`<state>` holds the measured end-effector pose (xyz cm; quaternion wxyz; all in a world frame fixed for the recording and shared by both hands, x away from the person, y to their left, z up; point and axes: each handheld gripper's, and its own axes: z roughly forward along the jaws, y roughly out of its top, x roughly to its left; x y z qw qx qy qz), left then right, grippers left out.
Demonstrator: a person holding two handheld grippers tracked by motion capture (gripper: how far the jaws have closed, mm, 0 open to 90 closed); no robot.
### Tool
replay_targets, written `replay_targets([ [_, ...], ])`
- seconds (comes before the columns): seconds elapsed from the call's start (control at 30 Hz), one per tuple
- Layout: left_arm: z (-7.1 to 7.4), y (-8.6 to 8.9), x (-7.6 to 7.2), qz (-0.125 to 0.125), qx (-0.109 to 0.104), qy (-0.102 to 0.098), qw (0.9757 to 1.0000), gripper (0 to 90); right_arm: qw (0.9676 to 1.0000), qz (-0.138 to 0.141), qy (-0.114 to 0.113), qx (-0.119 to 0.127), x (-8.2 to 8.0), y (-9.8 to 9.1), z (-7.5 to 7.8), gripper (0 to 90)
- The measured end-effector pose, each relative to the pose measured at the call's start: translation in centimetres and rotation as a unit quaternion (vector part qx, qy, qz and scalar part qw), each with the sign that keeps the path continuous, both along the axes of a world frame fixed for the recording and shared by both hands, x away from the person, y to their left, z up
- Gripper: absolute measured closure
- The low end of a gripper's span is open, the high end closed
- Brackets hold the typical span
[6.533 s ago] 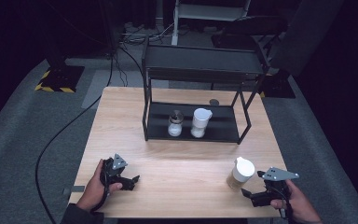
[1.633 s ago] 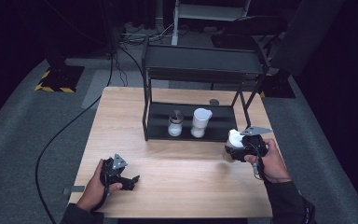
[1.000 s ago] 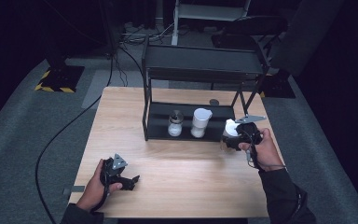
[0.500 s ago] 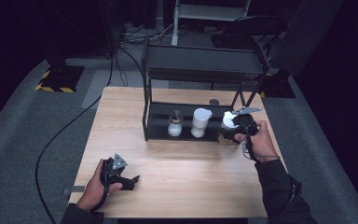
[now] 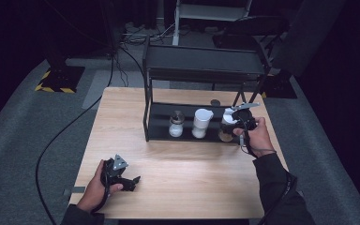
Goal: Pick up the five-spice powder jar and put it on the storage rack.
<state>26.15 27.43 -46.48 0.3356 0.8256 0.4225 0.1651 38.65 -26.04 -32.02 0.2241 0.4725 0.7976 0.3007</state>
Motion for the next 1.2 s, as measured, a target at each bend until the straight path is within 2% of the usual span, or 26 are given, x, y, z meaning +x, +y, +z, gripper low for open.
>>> replay_targets([
  [0.33,0.0,0.0,0.0,0.000,0.000,0.000,1.0000,0.3,0.9999,-0.015,0.000,0.007,1.7,0.6,-0.6,30.0],
  [0.67,0.0,0.0,0.0,0.000,0.000,0.000,1.0000,0.3,0.9992,-0.038,0.000,0.013,2.6,1.1,-1.5,30.1],
  [0.83,0.0,0.0,0.0,-0.001,0.000,0.000,1.0000,0.3,0.9991,-0.040,0.000,0.016,3.1,1.1,-1.8,30.1],
  [0.9,0.0,0.0,0.0,-0.001,0.000,0.000,1.0000,0.3,0.9991,-0.041,0.001,0.010,3.4,1.3,-1.9,30.1],
  [1.2,0.0,0.1,0.1,-0.004,0.001,0.000,1.0000,0.3,0.9988,-0.048,0.004,0.009,4.4,1.7,-3.2,30.0],
])
